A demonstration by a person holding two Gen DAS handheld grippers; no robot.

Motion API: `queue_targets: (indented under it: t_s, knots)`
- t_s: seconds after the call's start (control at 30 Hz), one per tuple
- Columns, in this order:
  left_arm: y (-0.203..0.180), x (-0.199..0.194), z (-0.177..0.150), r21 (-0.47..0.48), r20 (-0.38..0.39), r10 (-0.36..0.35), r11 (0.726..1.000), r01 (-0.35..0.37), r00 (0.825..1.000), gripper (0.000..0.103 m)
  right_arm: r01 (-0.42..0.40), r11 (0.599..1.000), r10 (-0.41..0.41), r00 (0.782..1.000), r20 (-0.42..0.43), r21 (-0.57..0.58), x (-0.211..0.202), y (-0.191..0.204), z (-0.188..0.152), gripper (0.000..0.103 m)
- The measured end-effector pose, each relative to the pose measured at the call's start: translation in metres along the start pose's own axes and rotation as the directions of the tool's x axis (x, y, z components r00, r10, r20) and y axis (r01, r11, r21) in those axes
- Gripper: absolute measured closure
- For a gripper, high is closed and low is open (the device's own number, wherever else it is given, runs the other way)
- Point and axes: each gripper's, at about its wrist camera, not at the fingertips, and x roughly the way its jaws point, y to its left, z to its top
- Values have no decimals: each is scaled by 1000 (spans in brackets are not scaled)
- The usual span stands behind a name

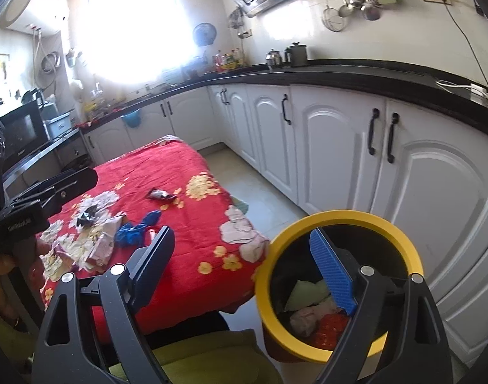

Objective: Collect trash
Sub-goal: 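Return both tools from the bin to the table above the trash, then grasp the pink snack wrapper with the left tool while the right tool grasps the blue glove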

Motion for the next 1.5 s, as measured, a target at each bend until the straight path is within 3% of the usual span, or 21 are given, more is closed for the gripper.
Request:
queue_targets:
  t_s: [0.53, 0.83, 1.1, 1.37, 1.5]
  knots:
    - [50, -28, -1, -69, 28, 105, 992, -103, 994, 11, -93, 990, 91, 995, -29, -106, 17, 57, 6, 19]
    - [94, -42, -10, -132, -10, 205, 970, -204, 979, 11, -155, 970, 140, 986, -89, -188, 48, 98, 6, 19]
    - [126, -51, -22, -177, -47, 249, 951, -253, 967, 11, -192, 945, 155, 976, -153, -265, 80, 130, 2, 19]
    - [164, -51, -38, -247, -120, 298, 915, -319, 947, 11, -213, 914, 143, 965, -219, -344, 114, 151, -5, 19]
    - [179, -45, -52, -312, -178, 314, 881, -356, 933, 11, -216, 897, 127, 961, -244, -386, 132, 160, -6, 20]
